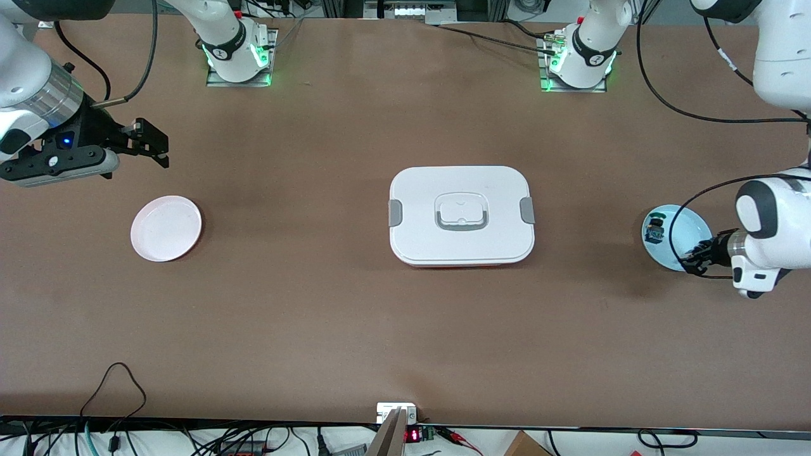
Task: Transfer orange switch to right arm and place
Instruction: 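Lift the switch with the left gripper while the right gripper approaches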
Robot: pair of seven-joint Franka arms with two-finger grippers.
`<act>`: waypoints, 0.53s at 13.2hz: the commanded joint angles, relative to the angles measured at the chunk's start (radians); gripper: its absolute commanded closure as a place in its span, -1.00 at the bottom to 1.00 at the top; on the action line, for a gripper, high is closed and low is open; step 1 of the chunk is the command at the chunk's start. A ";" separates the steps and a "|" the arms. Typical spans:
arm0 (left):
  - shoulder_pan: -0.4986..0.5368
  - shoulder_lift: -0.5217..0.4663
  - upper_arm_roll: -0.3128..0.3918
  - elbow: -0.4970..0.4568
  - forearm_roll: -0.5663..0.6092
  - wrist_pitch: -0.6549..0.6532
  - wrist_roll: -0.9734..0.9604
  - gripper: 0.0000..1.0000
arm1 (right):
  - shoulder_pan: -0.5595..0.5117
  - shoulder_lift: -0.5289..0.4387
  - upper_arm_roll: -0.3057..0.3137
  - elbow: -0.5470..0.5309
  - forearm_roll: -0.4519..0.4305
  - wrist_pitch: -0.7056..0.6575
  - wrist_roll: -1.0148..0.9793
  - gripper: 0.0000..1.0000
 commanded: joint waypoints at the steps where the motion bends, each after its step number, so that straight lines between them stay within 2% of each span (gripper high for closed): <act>1: -0.001 -0.101 -0.025 0.007 -0.015 -0.074 0.174 0.18 | 0.005 -0.009 0.011 0.006 -0.033 -0.019 -0.001 -1.00; 3: 0.000 -0.144 -0.074 0.009 -0.017 -0.158 0.268 0.23 | 0.003 0.003 0.009 0.004 -0.032 -0.031 -0.004 -1.00; 6: 0.009 -0.190 -0.163 0.010 -0.019 -0.210 0.344 0.25 | 0.023 -0.006 0.021 0.006 -0.020 -0.092 -0.030 -1.00; 7: 0.009 -0.213 -0.197 0.010 -0.047 -0.244 0.394 0.27 | 0.041 -0.006 0.028 0.004 0.009 -0.098 -0.053 -1.00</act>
